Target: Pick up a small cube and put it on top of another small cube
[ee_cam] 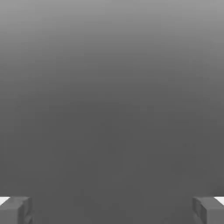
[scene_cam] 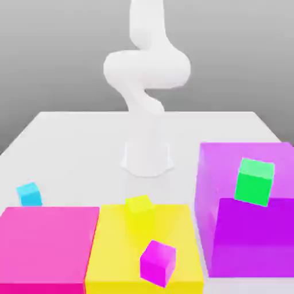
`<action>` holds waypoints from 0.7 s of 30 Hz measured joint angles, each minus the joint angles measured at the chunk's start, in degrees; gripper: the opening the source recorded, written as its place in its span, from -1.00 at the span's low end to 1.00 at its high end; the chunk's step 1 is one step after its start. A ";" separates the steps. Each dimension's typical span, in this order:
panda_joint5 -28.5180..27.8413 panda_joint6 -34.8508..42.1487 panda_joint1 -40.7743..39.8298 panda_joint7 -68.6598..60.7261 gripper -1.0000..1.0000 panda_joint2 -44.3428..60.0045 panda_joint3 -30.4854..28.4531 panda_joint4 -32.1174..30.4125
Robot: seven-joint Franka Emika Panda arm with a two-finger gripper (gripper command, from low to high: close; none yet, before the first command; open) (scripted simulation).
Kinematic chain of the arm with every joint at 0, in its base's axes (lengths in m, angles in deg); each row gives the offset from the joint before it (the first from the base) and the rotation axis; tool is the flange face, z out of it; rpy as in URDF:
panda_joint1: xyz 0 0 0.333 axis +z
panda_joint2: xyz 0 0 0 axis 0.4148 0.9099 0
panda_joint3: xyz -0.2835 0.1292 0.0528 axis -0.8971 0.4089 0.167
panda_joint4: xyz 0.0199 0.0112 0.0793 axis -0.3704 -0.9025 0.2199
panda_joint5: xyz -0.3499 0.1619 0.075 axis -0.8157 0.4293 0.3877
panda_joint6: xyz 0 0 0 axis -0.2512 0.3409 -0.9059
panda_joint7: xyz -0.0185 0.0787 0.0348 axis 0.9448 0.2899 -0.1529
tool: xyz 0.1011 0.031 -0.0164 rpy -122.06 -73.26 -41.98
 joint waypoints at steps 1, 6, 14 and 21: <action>0.95 -1.26 -0.25 -0.88 0.00 2.39 -2.20 -1.09; 5.37 -6.96 -1.84 -4.95 0.00 13.24 -11.61 -6.09; 12.11 -15.81 -6.56 -11.18 0.00 30.27 -23.73 -13.90; 11.77 -24.25 -16.88 -12.18 0.00 43.37 -30.82 -21.03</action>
